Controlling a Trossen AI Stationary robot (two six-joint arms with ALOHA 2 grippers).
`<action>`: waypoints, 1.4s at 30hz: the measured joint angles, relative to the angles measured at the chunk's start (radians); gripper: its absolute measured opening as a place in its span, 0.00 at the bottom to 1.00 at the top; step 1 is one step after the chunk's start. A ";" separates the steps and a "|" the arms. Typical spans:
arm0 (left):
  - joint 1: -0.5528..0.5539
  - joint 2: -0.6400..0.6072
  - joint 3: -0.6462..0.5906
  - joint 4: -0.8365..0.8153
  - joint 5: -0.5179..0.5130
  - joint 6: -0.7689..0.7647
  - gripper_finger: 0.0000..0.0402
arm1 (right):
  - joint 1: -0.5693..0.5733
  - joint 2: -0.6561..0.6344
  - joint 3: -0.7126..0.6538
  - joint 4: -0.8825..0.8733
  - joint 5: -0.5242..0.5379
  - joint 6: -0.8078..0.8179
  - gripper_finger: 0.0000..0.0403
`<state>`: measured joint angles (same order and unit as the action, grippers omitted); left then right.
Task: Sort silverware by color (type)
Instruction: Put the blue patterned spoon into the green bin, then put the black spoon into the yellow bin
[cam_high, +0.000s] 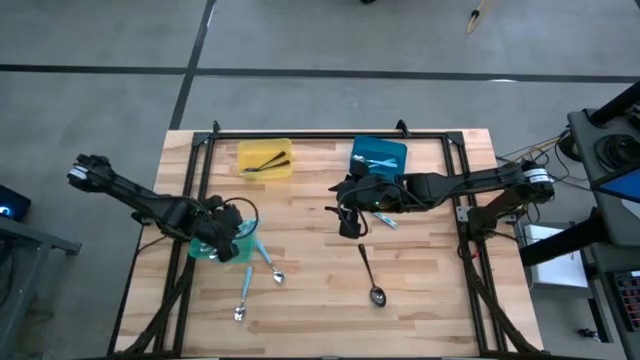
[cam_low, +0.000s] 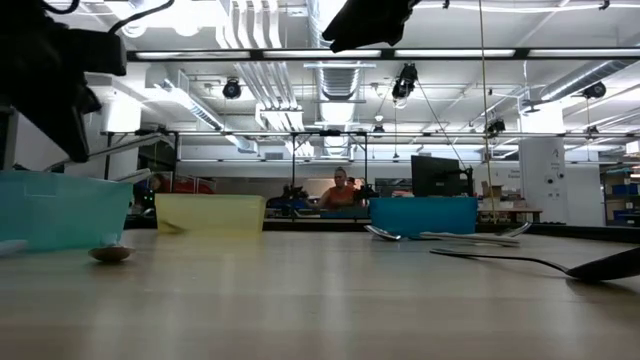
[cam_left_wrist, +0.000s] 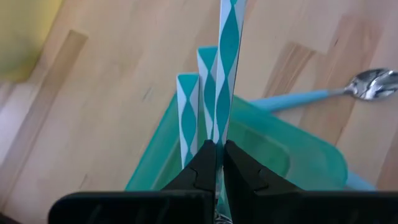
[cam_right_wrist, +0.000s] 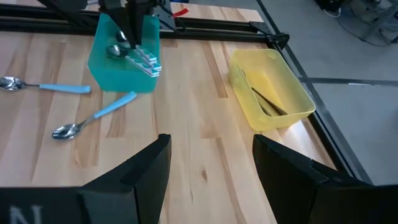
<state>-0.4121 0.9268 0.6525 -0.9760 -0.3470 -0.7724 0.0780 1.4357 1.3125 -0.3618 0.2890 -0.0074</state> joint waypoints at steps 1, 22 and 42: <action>-0.007 -0.002 -0.007 0.000 0.000 -0.006 0.00 | 0.000 0.000 0.000 0.000 0.000 0.000 0.54; -0.145 -0.016 -0.102 0.001 0.000 -0.154 0.01 | 0.000 0.000 -0.002 0.000 0.000 0.015 0.54; -0.145 -0.014 -0.029 -0.009 -0.013 -0.161 0.10 | 0.000 0.000 -0.002 -0.046 0.000 0.105 0.54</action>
<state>-0.5575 0.9123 0.6237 -0.9847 -0.3596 -0.9334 0.0780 1.4357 1.3106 -0.4074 0.2886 0.0977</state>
